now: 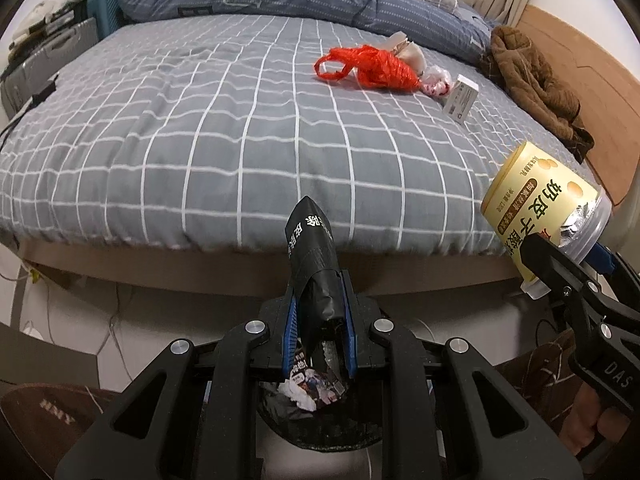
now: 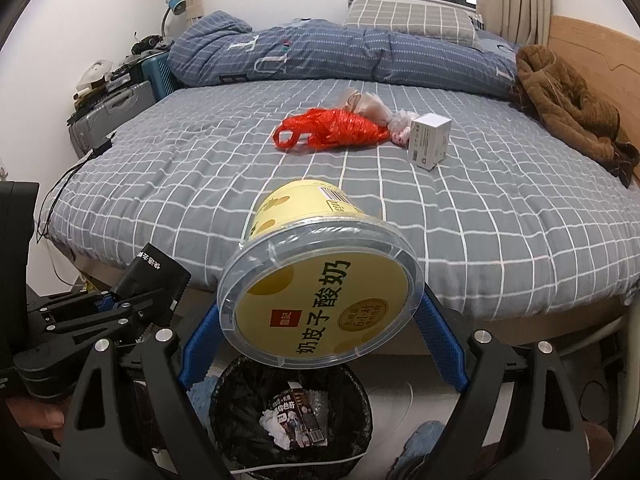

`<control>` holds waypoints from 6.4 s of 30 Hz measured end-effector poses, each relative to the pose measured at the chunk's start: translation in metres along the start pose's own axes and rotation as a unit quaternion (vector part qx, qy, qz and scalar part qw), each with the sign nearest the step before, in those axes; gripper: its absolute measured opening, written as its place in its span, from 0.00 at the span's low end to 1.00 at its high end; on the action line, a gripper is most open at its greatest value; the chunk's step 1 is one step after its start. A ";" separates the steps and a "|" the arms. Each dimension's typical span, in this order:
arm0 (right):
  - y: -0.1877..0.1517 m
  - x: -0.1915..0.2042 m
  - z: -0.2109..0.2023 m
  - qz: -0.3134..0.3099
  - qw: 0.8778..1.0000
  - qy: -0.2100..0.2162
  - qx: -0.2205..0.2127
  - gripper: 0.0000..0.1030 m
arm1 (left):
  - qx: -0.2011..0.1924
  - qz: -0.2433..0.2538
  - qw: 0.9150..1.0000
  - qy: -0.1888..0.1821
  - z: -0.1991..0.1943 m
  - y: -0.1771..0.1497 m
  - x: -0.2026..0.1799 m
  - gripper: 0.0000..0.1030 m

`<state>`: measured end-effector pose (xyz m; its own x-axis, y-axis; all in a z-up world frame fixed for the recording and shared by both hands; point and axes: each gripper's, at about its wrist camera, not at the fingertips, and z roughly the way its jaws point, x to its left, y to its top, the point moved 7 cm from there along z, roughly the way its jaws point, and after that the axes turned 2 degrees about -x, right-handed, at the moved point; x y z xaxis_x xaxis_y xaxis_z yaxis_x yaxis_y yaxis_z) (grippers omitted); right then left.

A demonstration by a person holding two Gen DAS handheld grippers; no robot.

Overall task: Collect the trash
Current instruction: 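Lift the black wrapper and yogurt cup and carry them toward the bin, then lower the yogurt cup into the bin and open the right tool, then lower the black wrapper into the bin and open the left tool, then raise both open tools from the bin toward the red bag and white box, then grasp the red plastic bag with the left tool while the right tool grasps the white box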

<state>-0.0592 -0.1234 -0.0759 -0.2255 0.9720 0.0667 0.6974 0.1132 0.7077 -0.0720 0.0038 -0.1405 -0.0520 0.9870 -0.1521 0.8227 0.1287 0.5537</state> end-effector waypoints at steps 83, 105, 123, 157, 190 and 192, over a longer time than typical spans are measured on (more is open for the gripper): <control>-0.134 -0.061 0.084 0.025 0.978 -0.064 0.196 0.93 | 0.148 0.037 0.988 -0.033 0.110 -0.094 -0.028 0.17; -0.127 -0.083 0.071 0.055 0.980 -0.076 0.176 0.93 | 0.105 0.051 0.993 0.007 0.100 -0.085 -0.037 0.71; -0.058 -0.075 0.020 0.044 0.994 -0.065 0.072 0.93 | 0.001 0.029 0.999 0.037 0.035 -0.030 -0.028 0.94; 0.090 -0.123 0.087 0.036 0.996 -0.073 -0.021 0.93 | -0.094 0.042 0.994 0.021 0.072 0.152 -0.062 0.94; 0.165 -0.163 0.215 0.073 0.994 -0.084 0.011 0.83 | -0.066 0.061 0.996 0.021 0.200 0.257 -0.075 0.92; 0.165 -0.166 0.219 0.076 0.994 -0.080 0.014 0.82 | -0.062 0.062 0.996 0.017 0.205 0.259 -0.077 0.89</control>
<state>0.2423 -0.2207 -0.1243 -0.0063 0.9983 0.0571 0.7347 -0.0341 0.6776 0.2614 -0.0588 -0.1534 0.0249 0.9985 -0.0488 0.7475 0.0139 0.6642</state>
